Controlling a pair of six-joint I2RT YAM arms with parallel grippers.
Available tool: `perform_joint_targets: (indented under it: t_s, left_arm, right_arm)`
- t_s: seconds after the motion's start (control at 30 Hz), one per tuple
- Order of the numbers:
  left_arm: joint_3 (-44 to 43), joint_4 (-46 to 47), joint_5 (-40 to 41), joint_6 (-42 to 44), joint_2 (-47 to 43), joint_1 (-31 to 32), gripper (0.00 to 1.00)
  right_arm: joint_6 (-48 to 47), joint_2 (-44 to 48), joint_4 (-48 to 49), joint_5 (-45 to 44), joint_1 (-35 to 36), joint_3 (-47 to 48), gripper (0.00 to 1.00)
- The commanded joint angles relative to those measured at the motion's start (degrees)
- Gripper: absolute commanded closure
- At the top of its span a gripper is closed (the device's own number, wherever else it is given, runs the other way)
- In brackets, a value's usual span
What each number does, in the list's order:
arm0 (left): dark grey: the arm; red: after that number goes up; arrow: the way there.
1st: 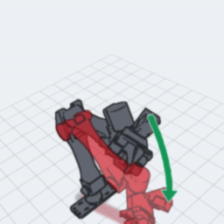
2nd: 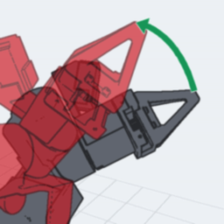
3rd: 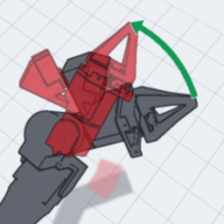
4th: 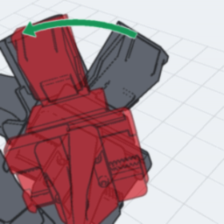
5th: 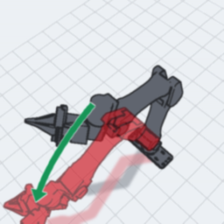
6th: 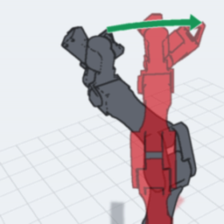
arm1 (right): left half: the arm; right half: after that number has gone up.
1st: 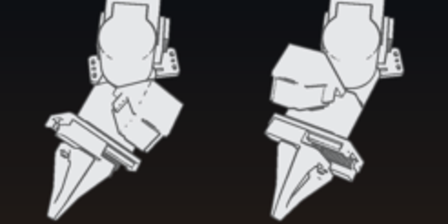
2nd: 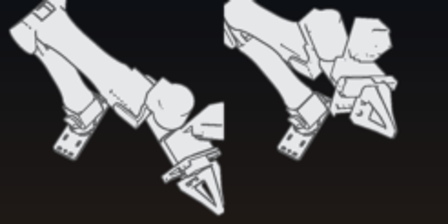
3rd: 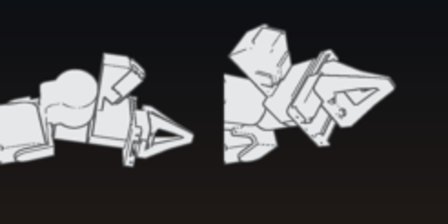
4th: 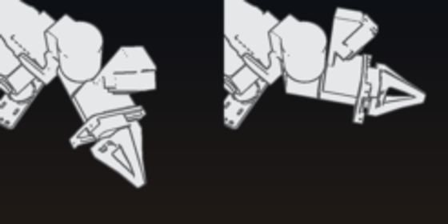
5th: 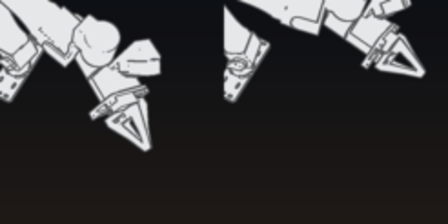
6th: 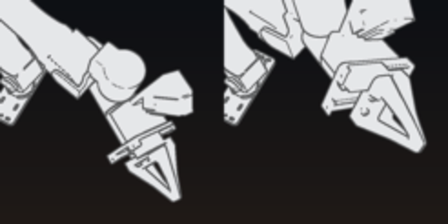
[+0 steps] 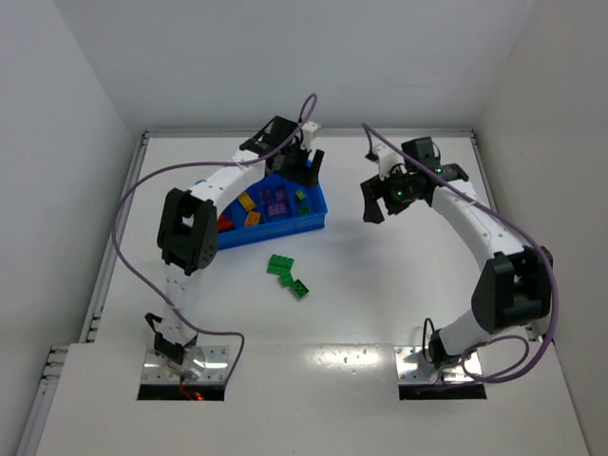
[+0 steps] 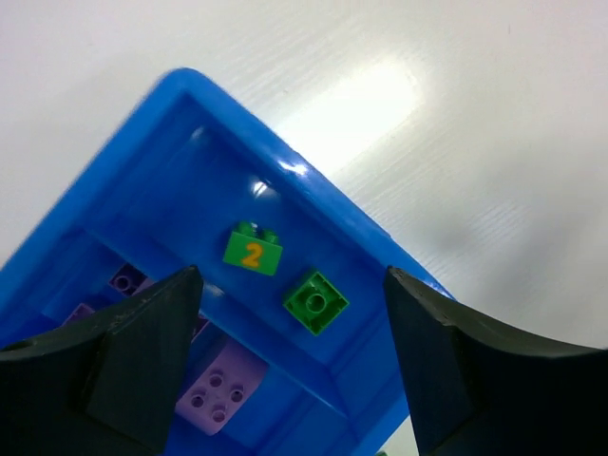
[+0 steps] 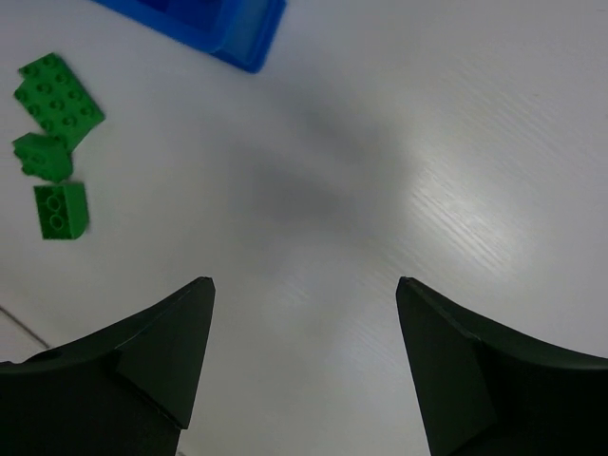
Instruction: Sort the legos into containers by color
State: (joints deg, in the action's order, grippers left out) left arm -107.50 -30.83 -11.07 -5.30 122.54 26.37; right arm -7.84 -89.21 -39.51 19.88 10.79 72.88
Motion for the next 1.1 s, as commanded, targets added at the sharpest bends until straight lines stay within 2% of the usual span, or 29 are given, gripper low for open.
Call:
perform_joint_targets:
  t_s: [0.0,0.2,0.33,0.5,0.63,0.77,0.97,1.07]
  left_arm:
    - [-2.27,4.89,-0.71,-5.84,-6.69,-4.3,0.16]
    - [-1.84,6.31,10.61,-10.17,-18.1,-11.15,0.0]
    - [2.38,6.31,18.7,-6.57,-25.92,-14.41,0.0]
    - [10.2,6.31,23.63,-3.58,-34.81,-18.8,0.0]
    - [16.35,6.31,24.78,-2.27,-40.27,-20.39,0.0]
    - [20.92,5.78,24.17,0.02,-43.0,-21.45,0.0]
    - [23.04,5.17,21.89,0.03,-43.53,-22.5,0.0]
    - [24.18,5.17,21.88,0.55,-44.14,-23.03,0.0]
  right_arm:
    - [-1.57,2.37,0.56,2.72,6.16,-2.91,0.22]
    - [7.47,1.51,6.45,-2.65,20.91,-6.25,0.23]
    - [13.97,-2.18,9.44,-7.65,28.84,-6.26,0.23]
    - [18.45,-11.58,8.41,-11.61,38.67,-2.84,0.23]
    - [21.37,-20.12,6.28,-12.23,41.93,2.26,0.23]
    - [24.18,-22.67,7.95,-16.35,43.79,3.49,0.23]
    - [24.18,-25.83,7.34,-17.77,43.79,4.54,0.22]
    - [24.18,-26.45,7.95,-17.77,44.41,3.94,0.28]
